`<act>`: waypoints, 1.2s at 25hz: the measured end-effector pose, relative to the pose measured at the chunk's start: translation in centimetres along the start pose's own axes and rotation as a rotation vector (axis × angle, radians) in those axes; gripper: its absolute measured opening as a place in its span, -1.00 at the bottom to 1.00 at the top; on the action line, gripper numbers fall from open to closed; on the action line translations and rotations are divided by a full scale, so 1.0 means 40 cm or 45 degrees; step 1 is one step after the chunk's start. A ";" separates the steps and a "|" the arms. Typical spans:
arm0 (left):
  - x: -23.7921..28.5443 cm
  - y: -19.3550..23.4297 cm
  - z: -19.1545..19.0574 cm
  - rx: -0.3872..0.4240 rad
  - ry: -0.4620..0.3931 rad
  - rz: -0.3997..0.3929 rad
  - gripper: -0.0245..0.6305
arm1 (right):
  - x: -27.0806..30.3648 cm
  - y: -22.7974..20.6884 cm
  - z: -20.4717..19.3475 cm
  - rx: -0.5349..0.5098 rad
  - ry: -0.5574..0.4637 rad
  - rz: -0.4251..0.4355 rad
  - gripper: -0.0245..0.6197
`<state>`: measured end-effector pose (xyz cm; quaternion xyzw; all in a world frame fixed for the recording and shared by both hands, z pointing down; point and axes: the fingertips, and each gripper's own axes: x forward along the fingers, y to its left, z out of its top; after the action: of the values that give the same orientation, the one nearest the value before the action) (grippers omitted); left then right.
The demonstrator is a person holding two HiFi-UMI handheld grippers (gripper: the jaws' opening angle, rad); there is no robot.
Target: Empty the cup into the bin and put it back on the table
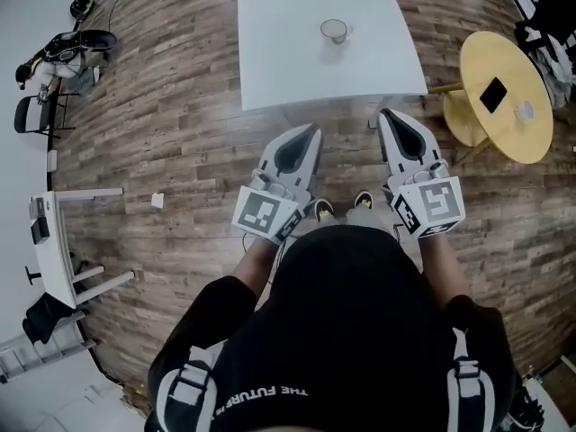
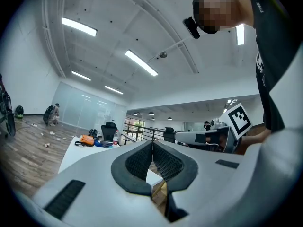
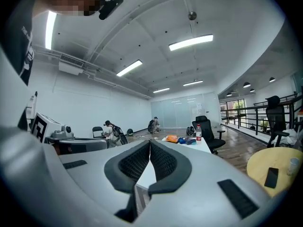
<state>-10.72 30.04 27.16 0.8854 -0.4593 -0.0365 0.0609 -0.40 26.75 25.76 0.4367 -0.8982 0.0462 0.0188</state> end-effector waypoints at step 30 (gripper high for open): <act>0.648 0.407 -0.091 0.063 0.169 0.138 -0.85 | 0.587 -0.508 -0.100 0.062 0.112 0.185 -0.87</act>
<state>-8.53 -0.17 32.84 0.8610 -0.5022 0.0370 0.0711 1.04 -3.73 32.84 0.3684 -0.9244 0.0883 0.0442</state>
